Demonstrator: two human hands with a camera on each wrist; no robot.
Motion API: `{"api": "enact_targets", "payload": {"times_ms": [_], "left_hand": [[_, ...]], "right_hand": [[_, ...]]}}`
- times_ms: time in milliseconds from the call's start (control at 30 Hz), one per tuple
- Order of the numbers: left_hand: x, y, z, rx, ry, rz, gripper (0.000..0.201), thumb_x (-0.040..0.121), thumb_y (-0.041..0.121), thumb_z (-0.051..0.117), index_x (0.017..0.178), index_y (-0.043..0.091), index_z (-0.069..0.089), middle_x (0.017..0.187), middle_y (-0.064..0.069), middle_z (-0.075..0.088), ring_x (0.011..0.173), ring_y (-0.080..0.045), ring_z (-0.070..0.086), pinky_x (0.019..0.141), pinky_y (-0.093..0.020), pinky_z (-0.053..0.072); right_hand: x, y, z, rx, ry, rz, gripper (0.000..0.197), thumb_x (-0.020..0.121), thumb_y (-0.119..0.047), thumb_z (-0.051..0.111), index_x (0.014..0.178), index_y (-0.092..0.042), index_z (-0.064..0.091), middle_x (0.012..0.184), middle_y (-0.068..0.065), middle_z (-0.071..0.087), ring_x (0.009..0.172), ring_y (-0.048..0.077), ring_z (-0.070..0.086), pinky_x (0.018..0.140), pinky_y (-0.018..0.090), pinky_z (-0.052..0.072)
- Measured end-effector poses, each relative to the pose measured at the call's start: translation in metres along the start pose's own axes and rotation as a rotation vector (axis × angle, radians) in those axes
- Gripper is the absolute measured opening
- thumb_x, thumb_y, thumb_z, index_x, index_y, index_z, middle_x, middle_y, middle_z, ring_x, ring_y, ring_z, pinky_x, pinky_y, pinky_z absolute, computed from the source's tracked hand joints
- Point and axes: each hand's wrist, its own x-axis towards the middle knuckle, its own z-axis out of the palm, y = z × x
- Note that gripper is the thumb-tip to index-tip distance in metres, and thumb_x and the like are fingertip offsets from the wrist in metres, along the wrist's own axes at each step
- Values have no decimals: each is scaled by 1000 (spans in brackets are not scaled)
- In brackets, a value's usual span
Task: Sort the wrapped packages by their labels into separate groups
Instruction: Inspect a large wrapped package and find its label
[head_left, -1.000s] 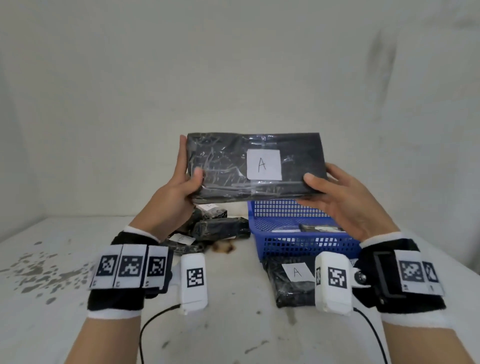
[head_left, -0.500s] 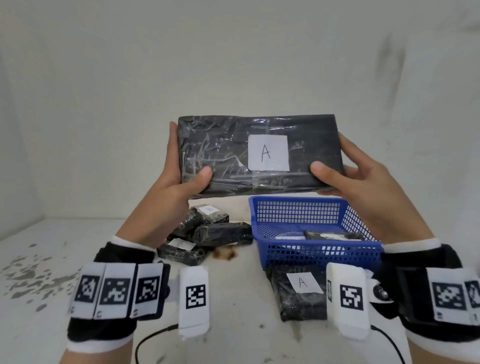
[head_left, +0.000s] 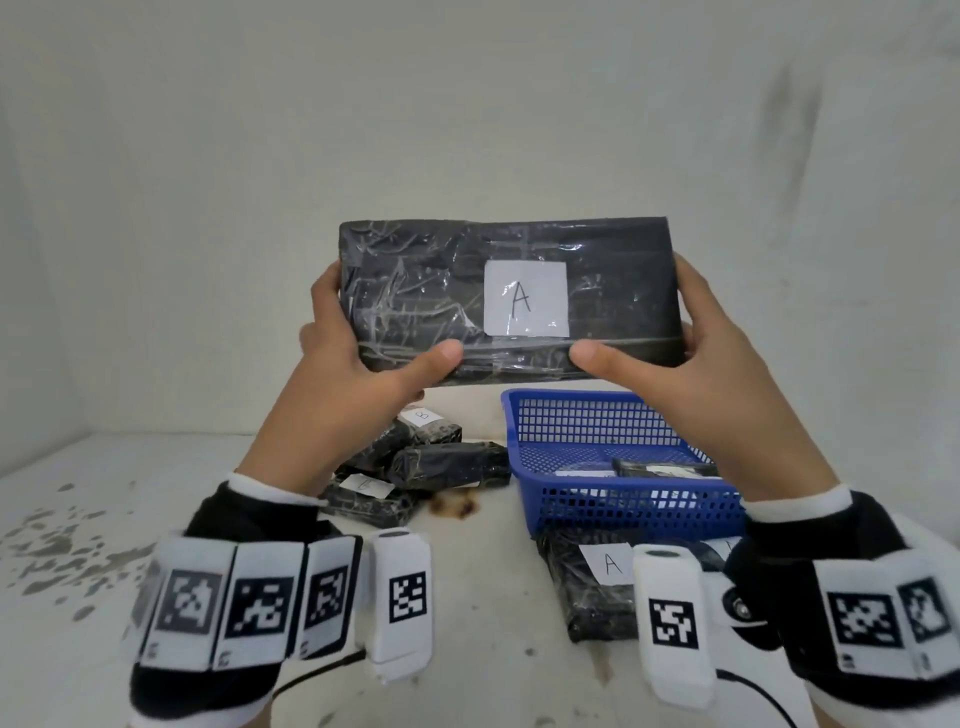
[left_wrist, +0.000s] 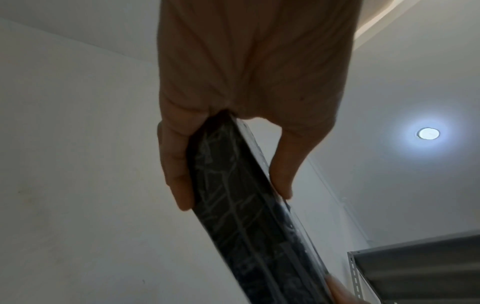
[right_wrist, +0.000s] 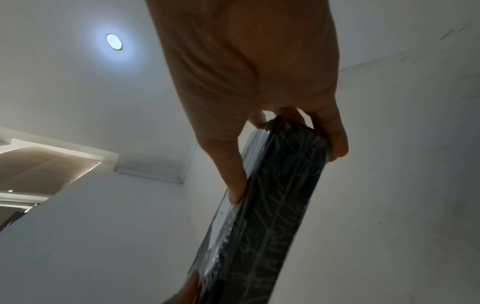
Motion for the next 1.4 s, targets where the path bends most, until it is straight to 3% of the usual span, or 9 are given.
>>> {"api": "enact_targets", "payload": {"times_ms": [133,300,467,600,733,867,967,1233,1400], "left_hand": [[-3,1,1,93,86,23,115,42,69,83,138,49,24,132,8,52,118,-17,57,97,-44,50],[-8,7,10,172,162,93,113,55,50,87,146,32,22,136,10,48,121,-8,52,91,-15,37],[-12,11,16,219,161,98,125,50,59,84,149,28,14,142,5,44,128,-14,47,103,-27,38],[-15,14,23,234,172,90,130,48,63,81,151,25,11,146,1,40,131,-17,44,109,-34,38],[-15,14,27,196,206,129,126,48,65,81,149,26,17,141,2,44,128,-16,48,108,-37,41],[-11,10,22,122,226,132,110,55,66,80,144,34,25,133,6,51,120,-15,55,99,-41,49],[-9,9,17,39,232,127,92,62,57,76,140,37,30,128,9,55,115,-15,59,94,-46,52],[-7,8,17,-115,204,75,60,90,31,64,142,36,34,125,11,60,108,-17,64,84,-42,58],[-5,11,13,-153,230,60,38,104,27,40,140,38,39,112,15,63,102,-15,65,83,-41,58]], "right_hand": [[-2,-2,7,-32,18,-2,92,71,-46,84,146,-49,32,118,-32,62,98,-18,61,72,-1,46],[-4,-4,14,-58,43,-6,108,64,-50,87,151,-44,22,111,-39,55,91,-29,54,69,-4,43],[-6,-5,17,-83,87,0,114,55,-60,86,148,-44,22,104,-46,51,89,-30,52,72,1,45],[-6,-5,18,-103,112,0,117,51,-65,84,147,-42,23,110,-39,49,92,-22,53,68,-6,41],[-7,-1,21,-132,146,7,126,49,-73,81,152,-37,18,132,-14,54,112,5,59,85,15,48],[-5,-3,18,-74,124,-1,99,64,-65,78,147,-41,28,116,-28,57,96,-16,59,69,4,46],[-3,-2,13,-50,133,-31,77,79,-53,74,145,-40,36,109,-33,58,88,-27,54,68,-4,42],[0,-3,5,0,131,-39,50,93,-44,64,140,-41,48,114,-12,72,98,1,70,80,12,55],[3,-3,-3,116,152,-24,42,99,-35,58,141,-43,53,102,-11,77,96,3,72,89,22,54]]}}
